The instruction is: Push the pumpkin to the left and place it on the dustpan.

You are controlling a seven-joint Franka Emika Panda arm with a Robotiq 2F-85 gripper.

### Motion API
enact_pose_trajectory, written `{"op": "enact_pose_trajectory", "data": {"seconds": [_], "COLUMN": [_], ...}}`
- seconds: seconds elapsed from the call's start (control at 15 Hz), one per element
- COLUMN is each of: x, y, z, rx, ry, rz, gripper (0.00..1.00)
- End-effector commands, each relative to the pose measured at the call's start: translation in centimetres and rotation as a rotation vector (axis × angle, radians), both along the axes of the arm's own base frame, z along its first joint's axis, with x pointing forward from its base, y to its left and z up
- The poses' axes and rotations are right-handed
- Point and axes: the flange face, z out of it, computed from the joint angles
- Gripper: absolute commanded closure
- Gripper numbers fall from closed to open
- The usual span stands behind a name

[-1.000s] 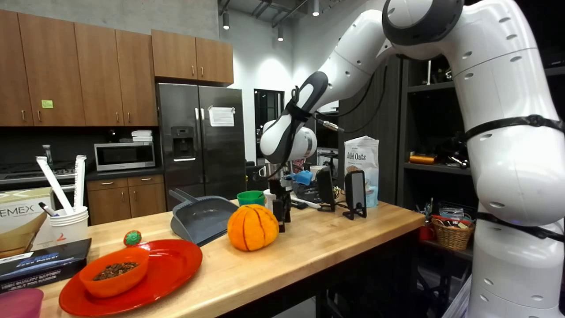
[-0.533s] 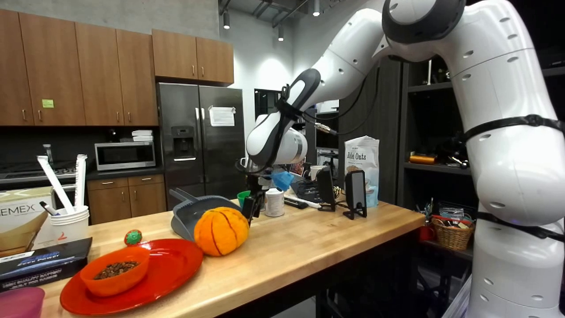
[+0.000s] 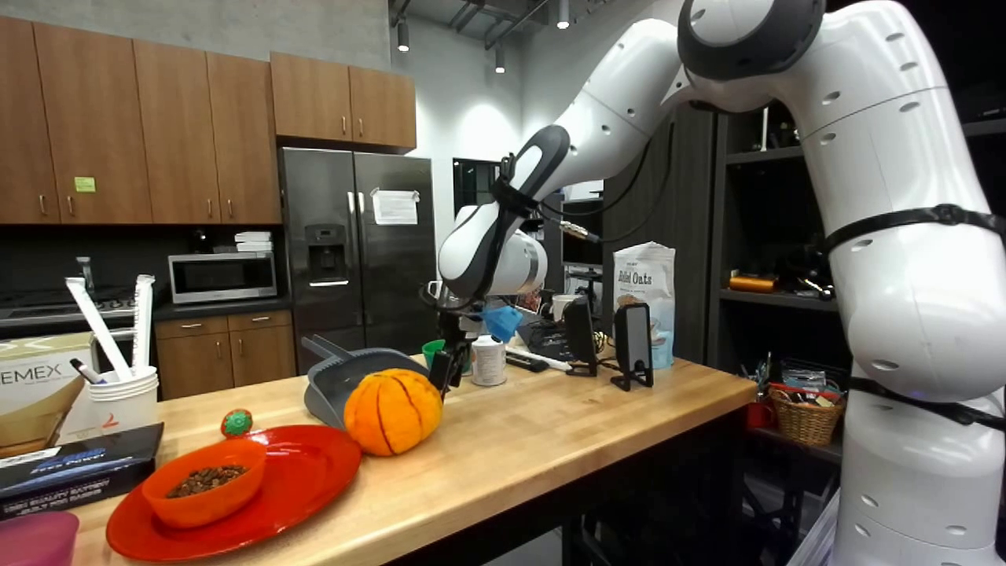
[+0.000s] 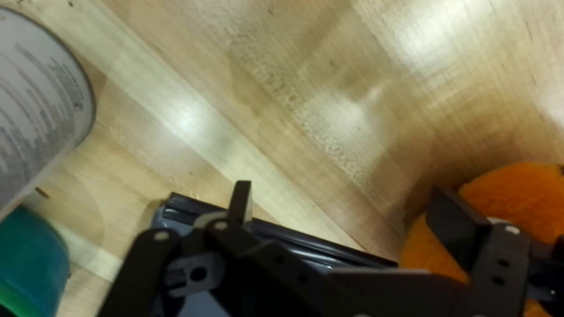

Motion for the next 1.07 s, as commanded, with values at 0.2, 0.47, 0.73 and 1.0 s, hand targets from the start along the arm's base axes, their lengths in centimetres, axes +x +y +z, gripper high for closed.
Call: {"op": "enact_pose_trajectory", "data": {"seconds": [0.2, 0.47, 0.73, 1.0], "x": [-0.1, -0.9, -1.1, 0.2], "y": [0.2, 2.0, 2.7, 1.7], "z": [0.1, 0.6, 0.7, 0.7], "rx": [0.006, 0.055, 0.13, 0.127], "ry": [0.004, 0.021, 0.072, -0.002], "rz": [0.012, 0.095, 0.136, 0.073], "gripper": [0.0, 0.0, 0.0, 0.0]}}
